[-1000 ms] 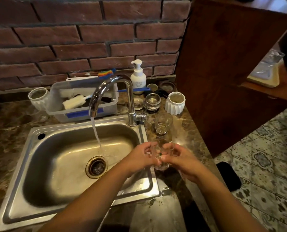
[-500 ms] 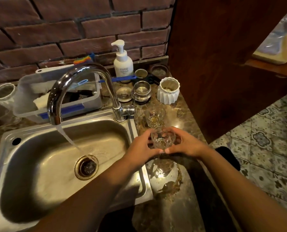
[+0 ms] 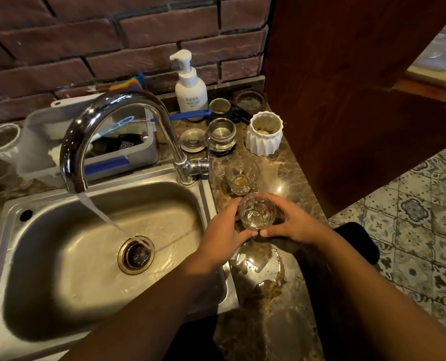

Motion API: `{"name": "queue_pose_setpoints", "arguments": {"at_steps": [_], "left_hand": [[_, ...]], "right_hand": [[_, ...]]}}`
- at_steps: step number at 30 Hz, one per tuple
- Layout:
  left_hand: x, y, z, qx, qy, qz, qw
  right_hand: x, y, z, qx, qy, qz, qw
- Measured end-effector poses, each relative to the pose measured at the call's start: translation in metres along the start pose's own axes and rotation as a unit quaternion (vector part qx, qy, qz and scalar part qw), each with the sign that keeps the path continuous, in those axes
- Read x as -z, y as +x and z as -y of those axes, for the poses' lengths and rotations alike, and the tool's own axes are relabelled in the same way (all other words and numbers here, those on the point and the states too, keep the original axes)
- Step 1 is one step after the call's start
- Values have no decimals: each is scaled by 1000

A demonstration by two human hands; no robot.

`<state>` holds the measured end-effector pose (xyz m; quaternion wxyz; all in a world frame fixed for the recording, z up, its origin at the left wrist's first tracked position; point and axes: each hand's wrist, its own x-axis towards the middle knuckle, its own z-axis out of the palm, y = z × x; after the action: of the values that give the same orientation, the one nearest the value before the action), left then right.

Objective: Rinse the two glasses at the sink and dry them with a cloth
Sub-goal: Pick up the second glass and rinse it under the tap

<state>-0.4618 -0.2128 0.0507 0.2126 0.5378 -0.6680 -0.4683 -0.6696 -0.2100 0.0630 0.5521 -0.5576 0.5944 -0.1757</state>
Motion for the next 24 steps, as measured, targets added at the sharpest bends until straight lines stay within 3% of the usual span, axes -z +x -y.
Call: {"name": "queue_pose_setpoints", "arguments": {"at_steps": [7, 10, 13, 17, 20, 24], "left_hand": [[4, -5, 3, 29, 14, 23, 999], [5, -19, 9, 28, 5, 23, 999], [16, -49, 20, 15, 51, -9, 999], [31, -88, 45, 27, 109, 11, 994], [38, -119, 76, 52, 198, 21, 979], [29, -146, 108, 17, 345, -8, 938]], "right_hand": [[5, -8, 20, -55, -43, 13, 997], [7, -23, 41, -82, -118, -79, 986], [-6, -32, 67, -38, -139, -176, 974], [-30, -29, 99, 18, -162, -231, 959], [-52, -10, 120, 30, -70, -245, 967], [-85, 27, 139, 42, 126, -268, 954]]}}
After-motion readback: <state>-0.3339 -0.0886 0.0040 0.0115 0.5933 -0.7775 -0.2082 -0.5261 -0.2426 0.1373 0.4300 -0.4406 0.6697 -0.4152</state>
